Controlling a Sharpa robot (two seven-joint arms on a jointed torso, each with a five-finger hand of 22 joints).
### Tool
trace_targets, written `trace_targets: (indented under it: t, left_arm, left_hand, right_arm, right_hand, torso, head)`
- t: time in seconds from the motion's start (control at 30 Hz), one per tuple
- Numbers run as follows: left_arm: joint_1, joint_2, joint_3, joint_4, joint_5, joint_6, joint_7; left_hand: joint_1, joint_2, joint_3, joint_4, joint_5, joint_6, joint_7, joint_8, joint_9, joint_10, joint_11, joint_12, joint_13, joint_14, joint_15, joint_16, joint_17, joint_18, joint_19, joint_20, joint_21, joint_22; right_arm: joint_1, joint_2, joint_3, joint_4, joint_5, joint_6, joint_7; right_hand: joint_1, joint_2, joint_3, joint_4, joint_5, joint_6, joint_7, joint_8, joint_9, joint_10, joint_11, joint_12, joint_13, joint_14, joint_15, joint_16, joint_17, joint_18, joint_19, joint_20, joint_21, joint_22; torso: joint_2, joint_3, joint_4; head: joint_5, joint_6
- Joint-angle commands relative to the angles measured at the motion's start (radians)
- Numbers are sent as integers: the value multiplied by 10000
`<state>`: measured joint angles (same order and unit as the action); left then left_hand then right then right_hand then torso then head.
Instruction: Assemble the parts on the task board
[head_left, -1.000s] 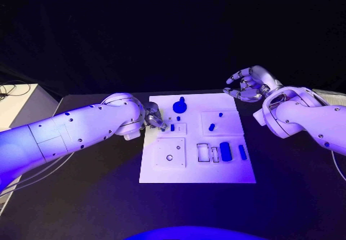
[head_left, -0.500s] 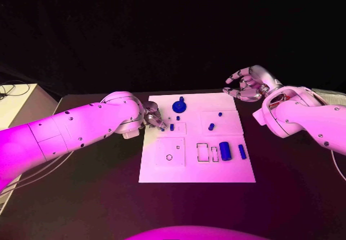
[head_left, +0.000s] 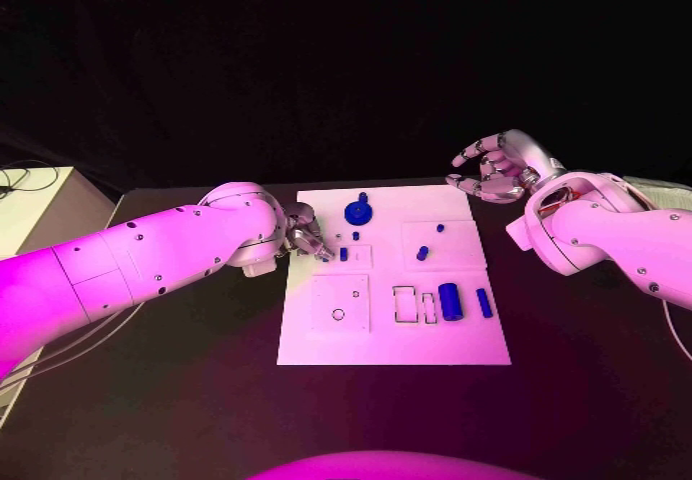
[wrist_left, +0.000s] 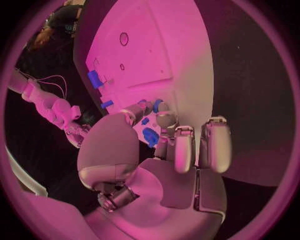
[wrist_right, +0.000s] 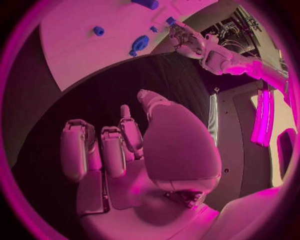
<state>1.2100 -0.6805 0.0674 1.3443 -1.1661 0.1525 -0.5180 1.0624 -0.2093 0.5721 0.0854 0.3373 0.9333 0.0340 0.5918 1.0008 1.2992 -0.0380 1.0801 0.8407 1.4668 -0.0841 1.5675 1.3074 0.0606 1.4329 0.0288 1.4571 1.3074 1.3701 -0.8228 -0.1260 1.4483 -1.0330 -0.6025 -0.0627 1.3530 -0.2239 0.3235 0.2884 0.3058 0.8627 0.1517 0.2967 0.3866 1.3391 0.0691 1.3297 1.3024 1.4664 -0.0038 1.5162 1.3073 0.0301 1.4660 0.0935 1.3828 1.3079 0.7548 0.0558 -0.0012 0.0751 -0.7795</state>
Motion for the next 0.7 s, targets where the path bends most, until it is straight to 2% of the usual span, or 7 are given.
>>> trace_targets:
  t: [0.03,0.17,0.33,0.53,0.7]
  left_arm:
    - [-119,-17,-88,-22,-105,464,-121]
    - [-138,-43,-68,7,-119,423,-114]
    - [-156,-72,-49,48,-121,382,-103]
    - [-164,-138,-34,145,-121,359,-90]
    - [-168,-192,-28,225,-122,414,-74]
  left_hand:
    - [23,-4,-96,46,-80,33,3,-3,0,-51,32,26,-10,1040,-34,33,2634,-104,38,-45,-57,626]
    - [-6,-33,-217,162,-152,44,10,8,-8,-56,38,27,-8,1040,-30,33,2634,-104,40,-41,-59,628]
    - [-118,-99,-550,489,-178,43,25,31,-20,-66,52,21,-19,1040,-19,33,2634,-101,33,-32,-75,614]
    - [-120,-131,-639,558,-180,38,26,38,-20,-73,54,15,-29,1040,-17,33,2634,-100,33,-30,-77,614]
    - [-108,-255,-854,690,-177,9,39,47,-22,-106,65,-15,-68,1040,-10,33,2634,-91,6,-24,-106,574]
  right_arm:
    - [-3,-9,4,20,-35,-4,68]
    - [-3,-15,4,23,-35,-6,69]
    - [-3,-18,4,24,-35,-7,70]
    - [-3,-24,4,25,-35,-10,73]
    - [-3,-32,4,25,-35,-12,73]
  right_hand:
    - [-96,-40,45,-12,40,-69,25,-38,16,-52,1,-42,-17,776,-31,-29,1719,156,250,18,-19,1207]
    - [-96,-40,45,-12,40,-69,25,-38,16,-52,1,-42,-17,776,-31,-29,1719,156,250,18,-19,1207]
    - [-96,-40,45,-12,40,-69,25,-38,16,-52,1,-42,-17,776,-31,-29,1719,156,250,18,-19,1207]
    - [-96,-40,45,-12,40,-69,25,-38,16,-52,1,-42,-17,776,-31,-29,1719,156,250,18,-19,1207]
    - [-96,-40,45,-12,40,-69,25,-38,16,-52,1,-42,-17,776,-31,-29,1719,156,250,18,-19,1207]
  torso:
    - [3,1,-7]
    - [6,-2,0]
    - [1,2,-5]
    - [-1,6,-5]
    - [-4,0,1]
  head:
    - [-8,2]
    - [-20,-2]
    - [-27,-8]
    - [-37,-14]
    - [-52,3]
